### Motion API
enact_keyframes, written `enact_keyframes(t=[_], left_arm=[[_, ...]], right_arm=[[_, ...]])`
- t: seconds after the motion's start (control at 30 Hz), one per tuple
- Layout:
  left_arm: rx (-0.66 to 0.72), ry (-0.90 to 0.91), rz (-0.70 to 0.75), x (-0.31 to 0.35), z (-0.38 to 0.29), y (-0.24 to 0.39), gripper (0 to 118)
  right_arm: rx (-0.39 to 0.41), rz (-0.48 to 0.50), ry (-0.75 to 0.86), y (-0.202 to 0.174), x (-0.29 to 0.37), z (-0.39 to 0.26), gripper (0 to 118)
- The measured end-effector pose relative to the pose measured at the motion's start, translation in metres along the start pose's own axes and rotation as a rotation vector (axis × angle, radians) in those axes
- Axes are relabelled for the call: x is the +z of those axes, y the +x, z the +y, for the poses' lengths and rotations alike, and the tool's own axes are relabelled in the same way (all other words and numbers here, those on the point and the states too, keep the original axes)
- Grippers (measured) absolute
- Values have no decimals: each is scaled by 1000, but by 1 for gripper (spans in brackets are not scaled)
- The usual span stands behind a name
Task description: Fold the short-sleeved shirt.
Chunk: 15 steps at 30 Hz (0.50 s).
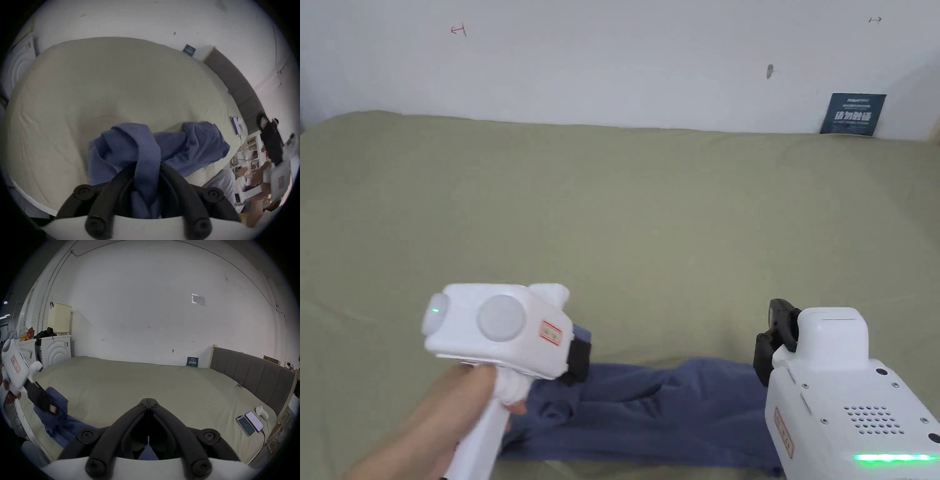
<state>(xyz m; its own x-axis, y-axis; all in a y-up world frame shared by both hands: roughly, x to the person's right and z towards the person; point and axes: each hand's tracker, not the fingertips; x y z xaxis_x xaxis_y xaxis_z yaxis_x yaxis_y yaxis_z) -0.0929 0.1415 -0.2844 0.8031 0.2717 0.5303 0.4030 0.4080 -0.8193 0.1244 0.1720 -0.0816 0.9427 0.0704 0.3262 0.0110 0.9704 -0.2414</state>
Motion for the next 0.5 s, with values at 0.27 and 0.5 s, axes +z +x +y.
enact_keyframes(t=[0.27,0.5], left_arm=[[13,40,-119,-46,-5,19,100],[164,161,-248,11,-15,-44,0]], right_arm=[[1,-27,-30,12,0,-7,0],[-8,-20,-31,9,-4,-8,0]])
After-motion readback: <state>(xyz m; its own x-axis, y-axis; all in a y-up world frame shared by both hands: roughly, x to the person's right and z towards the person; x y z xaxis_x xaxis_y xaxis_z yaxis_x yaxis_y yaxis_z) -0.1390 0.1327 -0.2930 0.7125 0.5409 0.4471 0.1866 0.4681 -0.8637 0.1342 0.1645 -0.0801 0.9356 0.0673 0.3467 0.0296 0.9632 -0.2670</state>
